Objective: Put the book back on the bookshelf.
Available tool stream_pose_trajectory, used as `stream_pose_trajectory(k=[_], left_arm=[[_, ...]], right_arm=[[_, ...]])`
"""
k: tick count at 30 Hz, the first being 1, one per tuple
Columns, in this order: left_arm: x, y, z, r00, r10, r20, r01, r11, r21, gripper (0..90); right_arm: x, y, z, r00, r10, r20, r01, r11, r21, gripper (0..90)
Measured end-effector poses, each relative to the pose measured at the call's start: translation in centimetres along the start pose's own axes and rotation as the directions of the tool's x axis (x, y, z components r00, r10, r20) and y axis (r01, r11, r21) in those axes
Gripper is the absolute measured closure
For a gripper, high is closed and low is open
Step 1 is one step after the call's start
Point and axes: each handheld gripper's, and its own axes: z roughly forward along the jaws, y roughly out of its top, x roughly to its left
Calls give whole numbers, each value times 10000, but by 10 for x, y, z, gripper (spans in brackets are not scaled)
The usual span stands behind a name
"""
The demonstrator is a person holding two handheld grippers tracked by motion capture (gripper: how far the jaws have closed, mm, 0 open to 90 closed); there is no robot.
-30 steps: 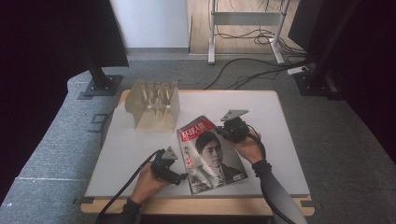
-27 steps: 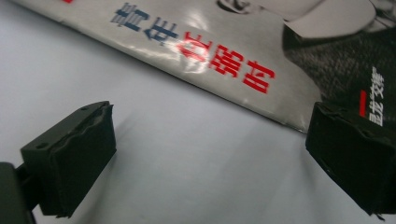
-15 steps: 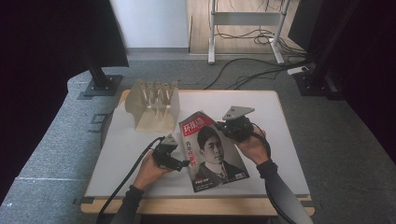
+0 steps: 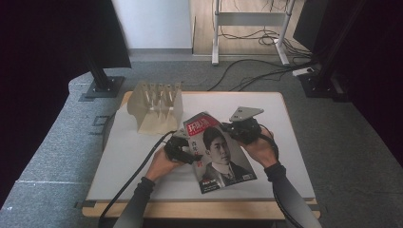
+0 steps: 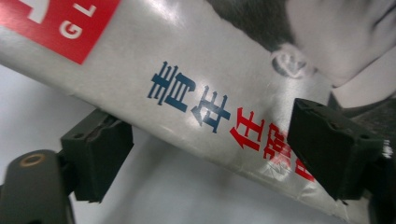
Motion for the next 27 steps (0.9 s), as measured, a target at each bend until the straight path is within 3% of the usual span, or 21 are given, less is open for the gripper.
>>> stream_pose_trajectory(k=[8, 12, 17, 22, 27], left_arm=[[-7, 16, -13, 9990, 267, -355, -288, 9977, -607, 180], [-10, 25, -18, 9950, 508, -862, -562, 9966, -608, 207], [-9, 37, -30, 9899, 399, -1363, -536, 9937, -985, 236], [-5, 47, -44, 9883, 179, -1512, -409, 9877, -1508, 259], [-8, 54, -51, 9803, 343, -1947, -674, 9838, -1662, 402]], right_arm=[[-4, 3, -7, 9999, 145, -9, -145, 9993, -351, 865], [-5, 4, -10, 9999, 118, -54, -120, 9989, -464, 865], [-6, 7, -15, 9999, 115, -83, -120, 9981, -597, 865], [-8, 7, -17, 9998, 140, -128, -149, 9974, -711, 865], [-8, 7, -17, 9998, 128, -133, -137, 9976, -681, 865]])
